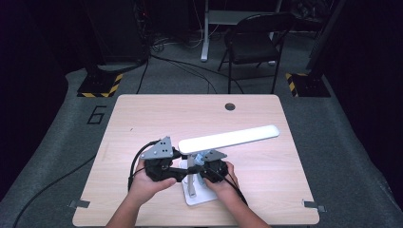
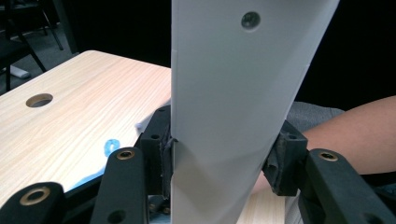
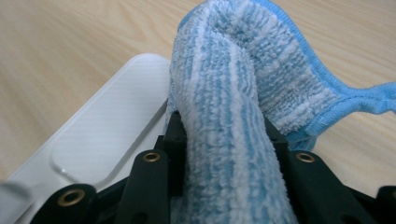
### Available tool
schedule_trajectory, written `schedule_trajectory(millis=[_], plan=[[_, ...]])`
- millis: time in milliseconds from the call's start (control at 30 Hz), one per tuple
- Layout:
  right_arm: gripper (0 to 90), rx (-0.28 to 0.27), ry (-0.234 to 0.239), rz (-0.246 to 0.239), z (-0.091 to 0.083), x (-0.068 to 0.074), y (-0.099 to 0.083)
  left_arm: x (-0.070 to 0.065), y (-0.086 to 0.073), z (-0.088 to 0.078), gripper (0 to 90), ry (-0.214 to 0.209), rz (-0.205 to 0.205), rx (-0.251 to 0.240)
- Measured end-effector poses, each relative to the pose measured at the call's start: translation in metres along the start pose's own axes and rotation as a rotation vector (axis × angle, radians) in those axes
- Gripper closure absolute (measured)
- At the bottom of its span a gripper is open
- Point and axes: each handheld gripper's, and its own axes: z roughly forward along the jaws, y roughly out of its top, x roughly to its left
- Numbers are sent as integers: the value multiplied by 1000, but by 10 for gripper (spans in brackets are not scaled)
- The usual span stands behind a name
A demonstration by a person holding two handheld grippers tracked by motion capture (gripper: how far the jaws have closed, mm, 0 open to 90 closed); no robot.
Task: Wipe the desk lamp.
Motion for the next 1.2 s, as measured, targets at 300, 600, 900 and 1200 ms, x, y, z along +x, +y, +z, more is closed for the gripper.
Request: schedule_trajectory(millis=[300, 600, 900, 1200], plan=[[645, 10, -43, 37, 17, -11, 15, 0, -1, -1, 516, 2, -8, -2], [644, -25, -58, 77, 16, -10, 10, -2, 1, 0, 519, 30, -4, 9], [647, -40, -63, 64, 2, 5, -3, -2, 0, 2, 519, 31, 0, -1], [649, -60, -40, -23, -23, 30, -25, -2, 0, 2, 519, 30, -1, 2]])
